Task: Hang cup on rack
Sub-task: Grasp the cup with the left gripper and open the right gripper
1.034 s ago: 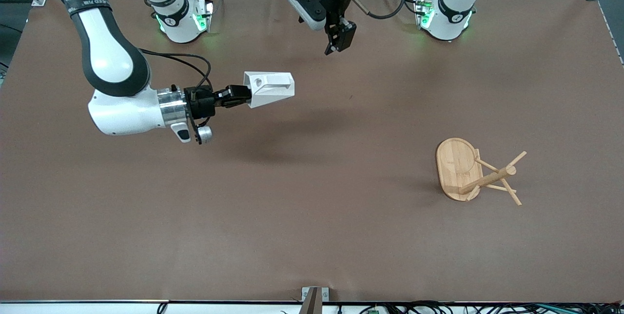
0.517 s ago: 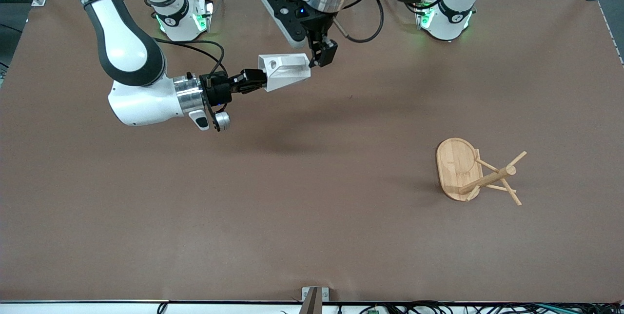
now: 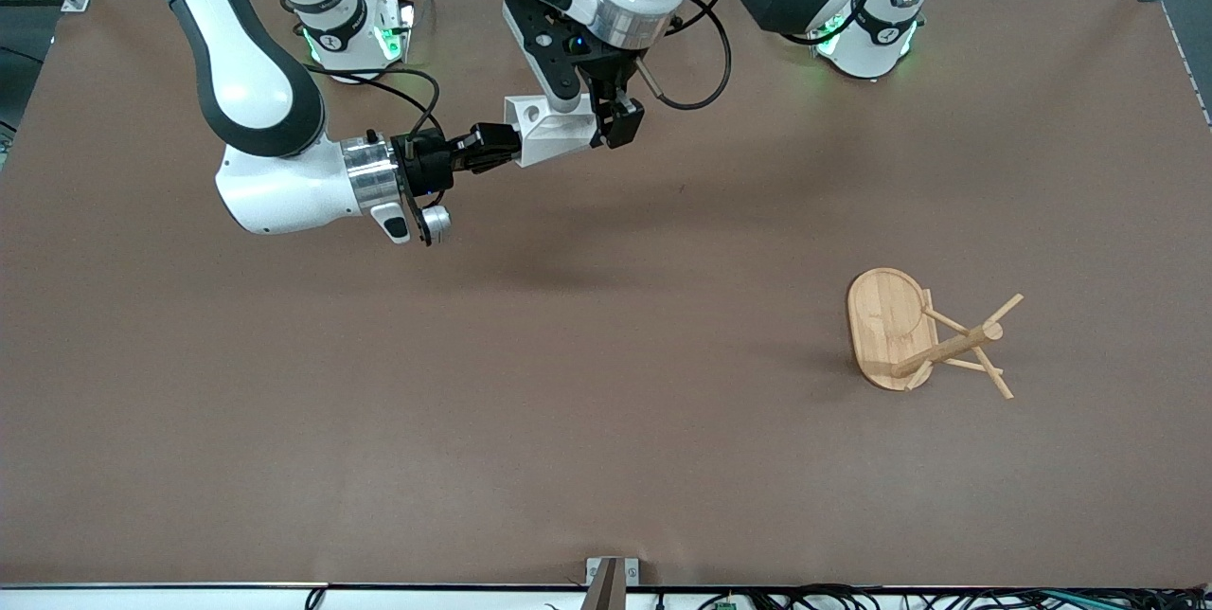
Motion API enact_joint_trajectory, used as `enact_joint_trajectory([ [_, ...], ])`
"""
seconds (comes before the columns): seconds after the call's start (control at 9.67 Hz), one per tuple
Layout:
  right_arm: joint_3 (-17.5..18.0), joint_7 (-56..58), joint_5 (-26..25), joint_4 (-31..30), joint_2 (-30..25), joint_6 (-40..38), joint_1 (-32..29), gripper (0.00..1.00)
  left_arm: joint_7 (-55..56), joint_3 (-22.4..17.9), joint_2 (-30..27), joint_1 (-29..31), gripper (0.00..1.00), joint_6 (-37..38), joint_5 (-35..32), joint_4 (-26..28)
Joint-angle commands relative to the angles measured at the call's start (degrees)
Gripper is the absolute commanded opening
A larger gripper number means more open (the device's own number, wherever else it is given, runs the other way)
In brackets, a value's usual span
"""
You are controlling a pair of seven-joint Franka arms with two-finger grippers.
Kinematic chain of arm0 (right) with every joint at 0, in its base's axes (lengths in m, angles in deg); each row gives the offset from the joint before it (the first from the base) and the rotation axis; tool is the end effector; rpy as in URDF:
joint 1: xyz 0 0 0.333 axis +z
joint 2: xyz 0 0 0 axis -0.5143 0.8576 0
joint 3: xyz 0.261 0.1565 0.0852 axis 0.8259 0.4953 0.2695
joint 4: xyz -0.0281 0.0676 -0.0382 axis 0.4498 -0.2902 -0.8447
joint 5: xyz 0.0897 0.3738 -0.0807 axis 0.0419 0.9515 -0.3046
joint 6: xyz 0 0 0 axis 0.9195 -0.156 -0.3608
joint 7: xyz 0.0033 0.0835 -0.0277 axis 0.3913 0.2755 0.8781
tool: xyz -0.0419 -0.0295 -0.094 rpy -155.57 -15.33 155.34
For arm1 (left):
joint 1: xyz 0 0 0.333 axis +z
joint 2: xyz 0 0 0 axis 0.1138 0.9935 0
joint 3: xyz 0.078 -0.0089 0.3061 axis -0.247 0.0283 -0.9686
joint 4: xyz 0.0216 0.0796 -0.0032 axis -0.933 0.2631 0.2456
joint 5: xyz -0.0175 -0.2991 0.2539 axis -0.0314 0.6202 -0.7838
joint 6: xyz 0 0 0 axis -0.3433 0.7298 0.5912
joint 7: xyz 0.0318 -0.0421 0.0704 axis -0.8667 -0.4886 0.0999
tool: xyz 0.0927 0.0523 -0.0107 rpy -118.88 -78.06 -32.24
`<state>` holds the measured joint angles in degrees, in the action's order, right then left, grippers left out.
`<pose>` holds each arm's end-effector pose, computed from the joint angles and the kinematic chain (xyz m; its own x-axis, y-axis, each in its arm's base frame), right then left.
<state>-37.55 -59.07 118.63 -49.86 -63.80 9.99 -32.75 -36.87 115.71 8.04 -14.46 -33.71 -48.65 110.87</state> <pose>0.5024 0.2889 0.4135 0.9119 0.2774 -0.3026 -0.2280 -0.2706 -0.9353 0.4449 -0.5083 0.5863 0.4582 -0.8571 0.2353 -0.8872 -0.4249 0.1798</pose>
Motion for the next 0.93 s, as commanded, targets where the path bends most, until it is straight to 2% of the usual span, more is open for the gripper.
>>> enact_joint_trajectory([
  [0.0, 1.21, 1.26, 2.88, -2.28, -2.56, 0.57, -0.75, 0.0, -1.75, 0.16, 1.73, 0.07, 1.0, -0.57, 0.1, 1.28],
  [0.41, 1.3, 1.18, 2.97, -2.2, -2.83, 0.49, -0.75, 0.0, -4.39, 0.16, 1.82, 0.25, 1.0, -0.57, 0.81, 2.34],
  [0.52, 1.3, 1.18, 2.97, -2.2, -3.18, 0.4, -0.75, 0.0, -5.08, 0.16, 2.35, 0.25, 0.97, -0.57, 0.64, 2.69],
  [0.62, 1.21, 1.18, 2.97, -2.2, -3.09, 0.57, -0.75, 0.0, -5.18, 0.16, 2.44, 0.25, 0.81, -0.57, 0.72, 2.69],
  [0.72, 1.21, 1.18, 2.97, -2.2, -3.09, 0.57, -0.75, 0.0, -5.18, 0.16, 2.35, 0.34, 0.51, -0.48, 0.81, 2.78],
  [0.83, 1.21, 1.18, 2.97, -2.2, -3.09, 0.57, -0.75, 0.0, -5.0, 0.16, 2.27, 0.51, 0.25, -0.39, 0.81, 2.78],
])
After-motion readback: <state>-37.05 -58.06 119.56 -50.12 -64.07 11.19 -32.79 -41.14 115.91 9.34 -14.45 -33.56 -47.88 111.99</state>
